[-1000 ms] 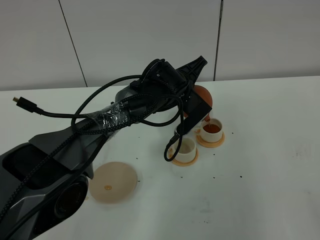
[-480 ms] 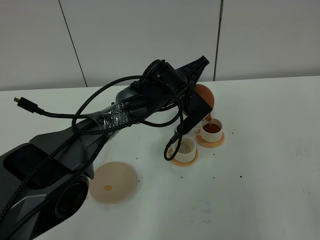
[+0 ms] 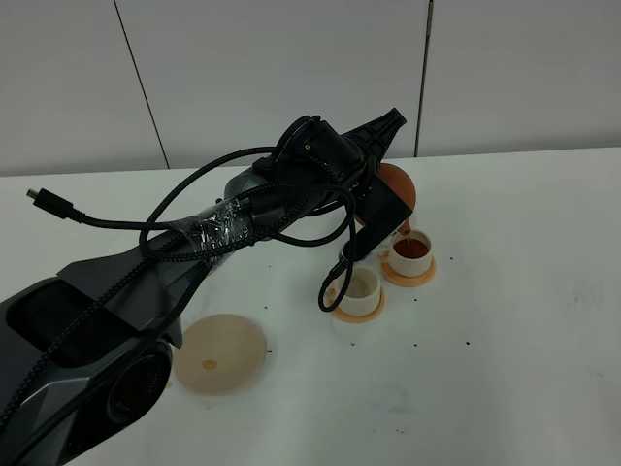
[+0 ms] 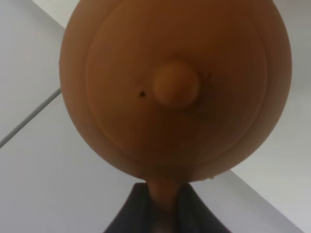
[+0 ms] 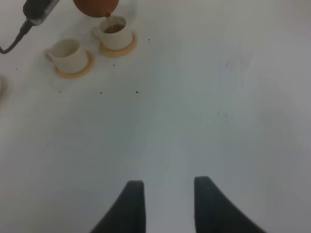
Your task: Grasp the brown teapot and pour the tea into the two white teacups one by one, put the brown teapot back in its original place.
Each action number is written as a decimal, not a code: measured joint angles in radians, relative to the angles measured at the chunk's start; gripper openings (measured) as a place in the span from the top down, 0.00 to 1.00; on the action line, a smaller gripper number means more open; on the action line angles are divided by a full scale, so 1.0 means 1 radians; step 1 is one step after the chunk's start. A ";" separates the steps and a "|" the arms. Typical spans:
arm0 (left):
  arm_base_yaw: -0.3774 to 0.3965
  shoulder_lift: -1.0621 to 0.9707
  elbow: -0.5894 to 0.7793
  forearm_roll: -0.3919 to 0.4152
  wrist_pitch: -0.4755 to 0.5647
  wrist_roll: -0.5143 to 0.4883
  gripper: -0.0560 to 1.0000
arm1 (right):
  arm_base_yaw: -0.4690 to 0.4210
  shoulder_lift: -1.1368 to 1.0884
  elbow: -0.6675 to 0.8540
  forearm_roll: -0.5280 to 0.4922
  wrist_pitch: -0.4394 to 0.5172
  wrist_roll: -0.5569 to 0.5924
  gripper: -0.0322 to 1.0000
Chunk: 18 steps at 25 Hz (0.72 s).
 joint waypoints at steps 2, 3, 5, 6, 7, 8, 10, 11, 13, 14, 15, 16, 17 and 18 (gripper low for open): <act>0.000 0.000 0.000 0.000 0.000 -0.006 0.78 | 0.000 0.000 0.000 0.000 0.000 0.000 0.73; 0.000 0.000 0.000 0.000 0.000 -0.015 0.78 | 0.000 0.000 0.000 0.000 0.000 0.000 0.73; 0.000 0.000 0.000 0.000 0.001 -0.038 0.78 | 0.000 0.000 0.000 0.000 0.000 0.000 0.73; 0.000 0.000 0.000 0.000 0.005 -0.053 0.78 | 0.000 0.000 0.000 0.000 0.000 0.000 0.73; 0.000 0.000 0.000 -0.001 0.008 -0.070 0.78 | 0.000 0.000 0.000 0.000 0.000 0.000 0.73; 0.000 0.000 0.000 -0.001 0.014 -0.085 0.78 | 0.000 0.000 0.000 0.000 0.000 0.000 0.73; 0.000 0.000 0.000 -0.001 0.033 -0.109 0.78 | 0.000 0.000 0.000 0.000 0.000 0.000 0.73; 0.000 0.000 0.000 -0.001 0.041 -0.120 0.78 | 0.000 0.000 0.000 0.000 0.000 0.000 0.73; 0.000 0.000 0.000 -0.001 0.057 -0.137 0.78 | 0.000 0.000 0.000 0.000 0.000 0.000 0.73; 0.000 0.000 0.000 -0.001 0.064 -0.148 0.78 | 0.000 0.000 0.000 0.000 0.000 0.000 0.73; 0.000 0.000 0.000 -0.001 0.070 -0.163 0.78 | 0.000 0.000 0.000 0.000 0.000 0.000 0.73; 0.000 0.000 0.000 -0.001 0.076 -0.173 0.78 | 0.000 0.000 0.000 0.000 0.000 0.000 0.73; 0.000 0.000 0.000 -0.001 0.082 -0.185 0.78 | 0.000 0.000 0.000 0.000 0.000 0.000 0.73; 0.000 0.000 0.000 -0.001 0.085 -0.199 0.78 | 0.000 0.000 0.000 0.000 0.000 0.000 0.73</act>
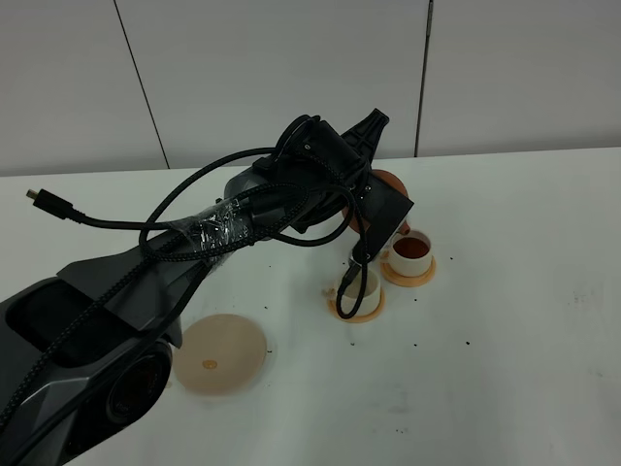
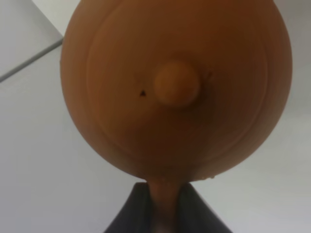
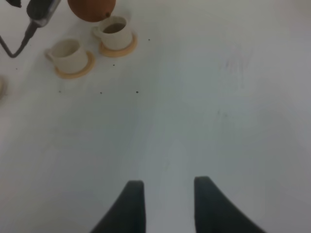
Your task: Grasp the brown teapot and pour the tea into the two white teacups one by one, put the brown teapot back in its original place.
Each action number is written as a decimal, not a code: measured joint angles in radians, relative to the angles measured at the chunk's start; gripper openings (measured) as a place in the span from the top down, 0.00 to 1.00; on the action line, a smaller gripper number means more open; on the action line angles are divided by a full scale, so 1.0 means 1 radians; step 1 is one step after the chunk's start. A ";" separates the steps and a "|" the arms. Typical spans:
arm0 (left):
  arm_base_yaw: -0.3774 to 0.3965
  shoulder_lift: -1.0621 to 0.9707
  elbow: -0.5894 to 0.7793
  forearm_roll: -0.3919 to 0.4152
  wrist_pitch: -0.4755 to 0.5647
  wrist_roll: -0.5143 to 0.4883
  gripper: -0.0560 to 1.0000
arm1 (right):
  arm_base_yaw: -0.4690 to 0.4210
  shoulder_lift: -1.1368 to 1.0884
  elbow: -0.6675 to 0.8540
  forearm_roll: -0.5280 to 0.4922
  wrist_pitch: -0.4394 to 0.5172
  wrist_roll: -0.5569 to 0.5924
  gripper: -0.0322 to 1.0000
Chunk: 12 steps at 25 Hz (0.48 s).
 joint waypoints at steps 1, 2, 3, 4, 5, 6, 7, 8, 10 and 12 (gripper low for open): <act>0.000 0.000 0.000 0.000 0.002 -0.012 0.78 | 0.000 0.000 0.000 0.000 0.000 0.000 0.73; 0.000 0.000 0.000 0.000 0.005 -0.021 0.78 | 0.000 0.000 0.000 0.000 0.000 0.000 0.73; 0.000 0.000 0.000 -0.003 0.005 -0.029 0.78 | 0.000 0.000 0.000 0.000 0.000 0.000 0.73; 0.001 0.000 0.000 -0.008 0.005 -0.038 0.78 | 0.000 0.000 0.000 0.000 0.000 0.000 0.73; 0.001 0.000 0.000 -0.014 0.005 -0.046 0.78 | 0.000 0.000 0.000 0.000 0.000 0.000 0.73; 0.002 0.000 0.000 -0.026 0.006 -0.055 0.78 | 0.000 0.000 0.000 0.000 0.000 0.000 0.73; 0.003 0.000 0.000 -0.037 0.006 -0.064 0.78 | 0.000 0.000 0.000 0.000 0.000 0.000 0.73; 0.003 0.000 0.000 -0.044 0.006 -0.073 0.78 | 0.000 0.000 0.000 0.000 0.000 0.000 0.73; 0.004 0.000 0.000 -0.059 0.010 -0.087 0.78 | 0.000 0.000 0.000 0.000 0.000 0.000 0.73; 0.005 -0.001 0.000 -0.066 0.021 -0.105 0.78 | 0.000 0.000 0.000 0.000 0.000 0.000 0.73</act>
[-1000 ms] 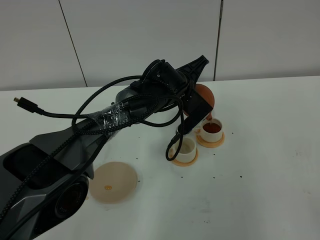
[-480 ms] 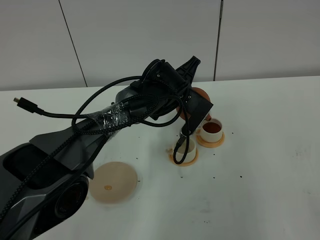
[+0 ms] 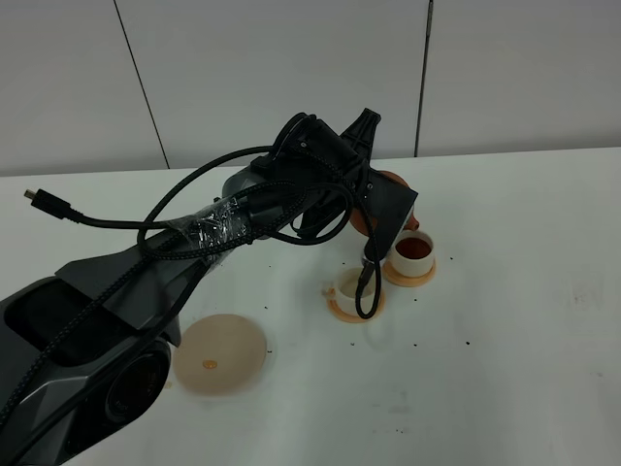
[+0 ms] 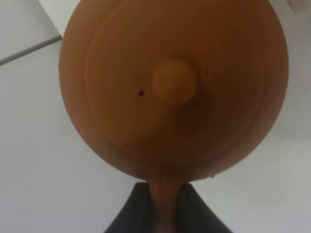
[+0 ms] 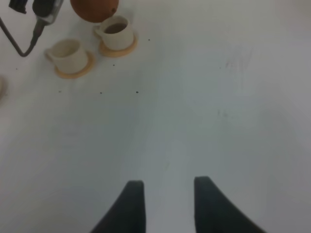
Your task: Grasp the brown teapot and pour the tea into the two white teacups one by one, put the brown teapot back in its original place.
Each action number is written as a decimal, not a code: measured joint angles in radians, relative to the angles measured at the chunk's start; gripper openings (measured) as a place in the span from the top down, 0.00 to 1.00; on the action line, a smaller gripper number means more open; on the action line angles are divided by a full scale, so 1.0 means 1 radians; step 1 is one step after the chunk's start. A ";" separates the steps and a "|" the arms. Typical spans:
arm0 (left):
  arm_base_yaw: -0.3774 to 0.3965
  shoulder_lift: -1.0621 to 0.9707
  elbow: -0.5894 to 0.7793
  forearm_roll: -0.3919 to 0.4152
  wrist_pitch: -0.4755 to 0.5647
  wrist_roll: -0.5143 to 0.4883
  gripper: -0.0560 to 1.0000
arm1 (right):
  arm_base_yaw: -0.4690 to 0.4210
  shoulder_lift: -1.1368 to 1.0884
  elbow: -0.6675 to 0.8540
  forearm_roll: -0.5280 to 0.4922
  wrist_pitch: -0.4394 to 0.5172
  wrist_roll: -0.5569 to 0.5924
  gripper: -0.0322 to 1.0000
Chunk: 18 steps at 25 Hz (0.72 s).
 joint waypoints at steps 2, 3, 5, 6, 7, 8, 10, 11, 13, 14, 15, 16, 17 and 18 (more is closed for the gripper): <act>0.000 -0.007 0.000 -0.007 0.022 -0.016 0.78 | 0.000 0.000 0.000 0.000 0.000 0.000 0.73; 0.000 -0.013 0.000 -0.012 0.036 -0.023 0.78 | 0.000 0.000 0.000 0.000 0.000 0.000 0.73; 0.000 -0.030 0.000 -0.019 0.063 -0.037 0.78 | 0.000 0.000 0.000 0.000 0.000 0.000 0.73; 0.002 -0.040 0.000 -0.024 0.072 -0.040 0.78 | 0.000 0.000 0.000 0.000 0.000 0.000 0.73; 0.004 -0.051 0.000 -0.027 0.085 -0.041 0.78 | 0.000 0.000 0.000 0.000 0.000 0.000 0.73; 0.007 -0.063 0.000 -0.028 0.102 -0.045 0.78 | 0.000 0.000 0.000 0.000 0.000 0.000 0.73; 0.012 -0.082 0.000 -0.029 0.136 -0.050 0.78 | 0.000 0.000 0.000 0.000 0.000 0.000 0.73; 0.015 -0.089 0.000 -0.029 0.157 -0.052 0.78 | 0.000 0.000 0.000 0.000 0.000 0.000 0.73; 0.019 -0.101 0.000 -0.030 0.202 -0.055 0.78 | 0.000 0.000 0.000 0.000 0.000 0.000 0.73; 0.022 -0.106 0.000 -0.031 0.227 -0.056 0.78 | 0.000 0.000 0.000 0.000 0.000 0.000 0.73; 0.025 -0.110 0.000 -0.038 0.248 -0.056 0.78 | 0.000 0.000 0.000 0.000 0.000 0.000 0.73; 0.028 -0.118 0.000 -0.043 0.267 -0.056 0.78 | 0.000 0.000 0.000 0.000 0.000 0.000 0.73; 0.030 -0.122 0.000 -0.047 0.282 -0.058 0.78 | 0.000 0.000 0.000 0.000 0.000 0.000 0.73; 0.033 -0.131 0.000 -0.049 0.296 -0.062 0.78 | 0.000 0.000 0.000 0.000 0.000 0.000 0.73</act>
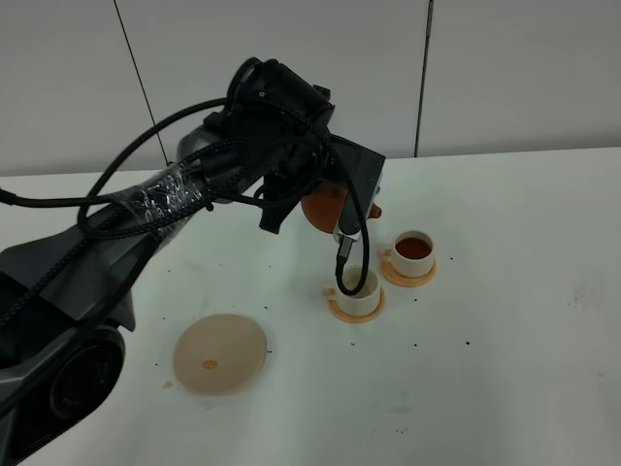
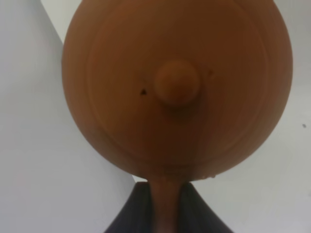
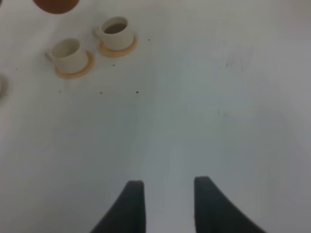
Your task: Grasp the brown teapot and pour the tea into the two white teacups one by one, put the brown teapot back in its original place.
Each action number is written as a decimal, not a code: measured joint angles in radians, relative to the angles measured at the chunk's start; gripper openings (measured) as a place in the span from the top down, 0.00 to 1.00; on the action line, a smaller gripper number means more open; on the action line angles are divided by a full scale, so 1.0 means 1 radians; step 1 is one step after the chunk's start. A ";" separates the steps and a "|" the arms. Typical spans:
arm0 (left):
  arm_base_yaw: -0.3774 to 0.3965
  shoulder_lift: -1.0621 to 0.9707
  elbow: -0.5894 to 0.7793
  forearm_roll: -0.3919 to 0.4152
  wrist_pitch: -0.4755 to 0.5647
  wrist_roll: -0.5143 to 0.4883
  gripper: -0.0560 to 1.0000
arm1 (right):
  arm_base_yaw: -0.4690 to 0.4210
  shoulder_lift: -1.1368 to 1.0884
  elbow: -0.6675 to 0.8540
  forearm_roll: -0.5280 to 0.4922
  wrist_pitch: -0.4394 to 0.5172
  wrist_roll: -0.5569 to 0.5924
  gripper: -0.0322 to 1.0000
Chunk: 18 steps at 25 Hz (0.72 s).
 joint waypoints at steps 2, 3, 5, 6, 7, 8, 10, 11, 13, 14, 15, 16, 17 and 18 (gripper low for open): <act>0.005 -0.017 0.000 -0.005 0.020 -0.017 0.78 | 0.000 0.000 0.000 0.000 0.000 0.000 0.73; 0.005 -0.027 0.004 -0.004 0.029 -0.022 0.78 | 0.000 0.000 0.000 0.000 0.000 0.000 0.73; 0.005 -0.049 0.024 -0.003 0.038 -0.027 0.78 | 0.000 0.000 0.000 0.000 0.000 0.000 0.73; 0.007 -0.059 0.043 -0.004 0.038 -0.029 0.78 | 0.000 0.000 0.000 0.000 0.000 0.000 0.73; 0.008 -0.072 0.065 -0.005 0.036 -0.033 0.78 | 0.000 0.000 0.000 0.000 0.000 0.000 0.73; 0.012 -0.084 0.096 -0.006 0.032 -0.036 0.78 | 0.000 0.000 0.000 0.000 0.000 0.000 0.73; 0.022 -0.116 0.176 -0.011 0.015 -0.039 0.78 | 0.000 0.000 0.000 0.000 0.000 0.000 0.73; 0.028 -0.137 0.213 -0.011 0.000 -0.039 0.78 | 0.000 0.000 0.000 0.000 0.000 0.000 0.73; 0.042 -0.181 0.309 -0.009 -0.047 -0.040 0.78 | 0.000 0.000 0.000 0.000 0.000 0.000 0.73; 0.049 -0.207 0.356 -0.009 -0.080 -0.042 0.78 | 0.000 0.000 0.000 0.000 0.000 0.000 0.73; 0.055 -0.230 0.393 -0.008 -0.115 -0.043 0.78 | 0.000 0.000 0.000 0.000 0.000 0.000 0.73; 0.059 -0.250 0.433 0.001 -0.152 -0.044 0.78 | 0.000 0.000 0.000 0.000 0.000 0.000 0.73; 0.062 -0.264 0.465 0.010 -0.180 -0.044 0.78 | 0.000 0.000 0.000 0.000 0.000 0.000 0.73; 0.063 -0.275 0.488 0.017 -0.213 -0.044 0.78 | 0.000 0.000 0.000 0.000 0.000 0.000 0.73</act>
